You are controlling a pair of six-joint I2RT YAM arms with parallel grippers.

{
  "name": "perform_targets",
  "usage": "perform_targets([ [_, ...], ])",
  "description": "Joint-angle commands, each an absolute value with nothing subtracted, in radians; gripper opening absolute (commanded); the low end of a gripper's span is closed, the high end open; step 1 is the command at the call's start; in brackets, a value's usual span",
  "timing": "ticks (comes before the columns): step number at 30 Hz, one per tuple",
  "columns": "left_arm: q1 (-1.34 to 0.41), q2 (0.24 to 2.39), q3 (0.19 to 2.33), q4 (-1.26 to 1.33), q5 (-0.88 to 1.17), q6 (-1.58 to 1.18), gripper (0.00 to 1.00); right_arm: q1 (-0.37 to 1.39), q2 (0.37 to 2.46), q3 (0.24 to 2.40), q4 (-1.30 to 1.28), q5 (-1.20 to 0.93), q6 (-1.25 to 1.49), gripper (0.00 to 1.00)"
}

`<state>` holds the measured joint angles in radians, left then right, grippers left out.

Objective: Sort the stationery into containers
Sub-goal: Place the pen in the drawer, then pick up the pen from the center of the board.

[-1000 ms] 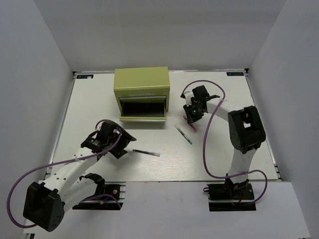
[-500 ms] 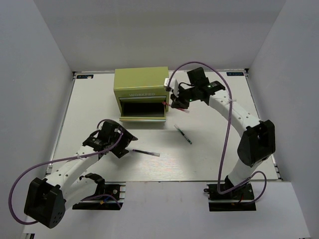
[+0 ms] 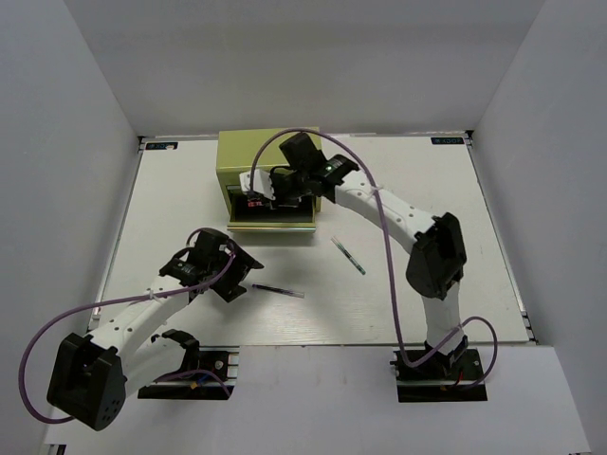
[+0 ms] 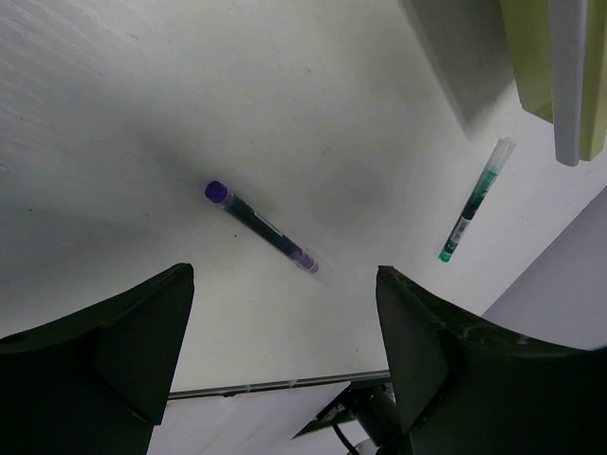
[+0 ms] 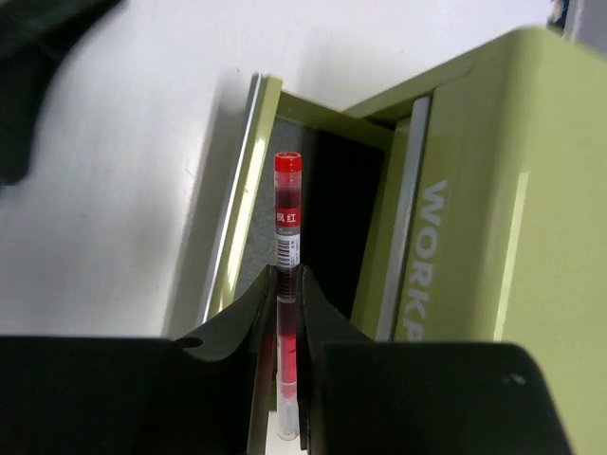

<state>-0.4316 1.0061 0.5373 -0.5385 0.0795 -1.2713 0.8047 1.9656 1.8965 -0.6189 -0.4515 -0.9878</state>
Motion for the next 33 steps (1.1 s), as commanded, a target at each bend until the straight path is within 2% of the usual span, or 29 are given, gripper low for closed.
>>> perform_targets([
  [1, -0.436, 1.000, 0.543, -0.555, 0.097, -1.282, 0.87, 0.801, 2.051, 1.951, -0.588, -0.362, -1.026, 0.08],
  [2, -0.445, 1.000, 0.543, -0.555, 0.106, -1.282, 0.87, 0.799, 2.060, 1.965, -0.580, -0.357, -1.014, 0.08],
  [4, -0.445, 1.011, 0.543, -0.555, 0.106, -1.282, 0.89, 0.796, 2.089, 1.964, -0.545, -0.324, -1.005, 0.15],
  [5, -0.445, 1.011, 0.543, -0.555, 0.106, -1.292, 0.89, 0.798, 2.098, 1.965, -0.535, -0.315, -0.993, 0.27],
  [6, -0.445, 1.023, 0.552, -0.555, 0.106, -1.292, 0.89, 0.796, 2.105, 1.965, -0.525, -0.295, -0.989, 0.35],
  [8, -0.456, 1.045, 0.552, -0.555, 0.106, -1.313, 0.89, 0.796, 2.105, 1.965, -0.511, -0.288, -0.956, 0.45],
  [9, -0.456, 1.054, 0.561, -0.555, 0.106, -1.322, 0.89, 0.790, 2.102, 1.964, -0.509, -0.301, -0.944, 0.46],
  [14, -0.514, 1.172, 0.624, -0.578, 0.088, -1.382, 0.86, 0.775, 1.987, 1.911, -0.477, -0.342, -0.821, 0.48],
  [22, -0.620, 1.412, 0.857, -0.802, -0.011, -1.485, 0.78, 0.704, 1.741, 1.633, -0.347, -0.350, -0.583, 0.52],
  [26, -0.678, 1.526, 0.917, -0.856, 0.017, -1.561, 0.73, 0.667, 1.622, 1.507, -0.270, -0.354, -0.532, 0.52],
  [31, -0.721, 1.557, 0.927, -0.822, -0.001, -1.634, 0.69, 0.605, 1.513, 1.367, -0.247, -0.364, -0.486, 0.52],
  [33, -0.730, 1.589, 0.991, -0.856, -0.038, -1.644, 0.67, 0.582, 1.482, 1.318, -0.236, -0.373, -0.477, 0.52],
])
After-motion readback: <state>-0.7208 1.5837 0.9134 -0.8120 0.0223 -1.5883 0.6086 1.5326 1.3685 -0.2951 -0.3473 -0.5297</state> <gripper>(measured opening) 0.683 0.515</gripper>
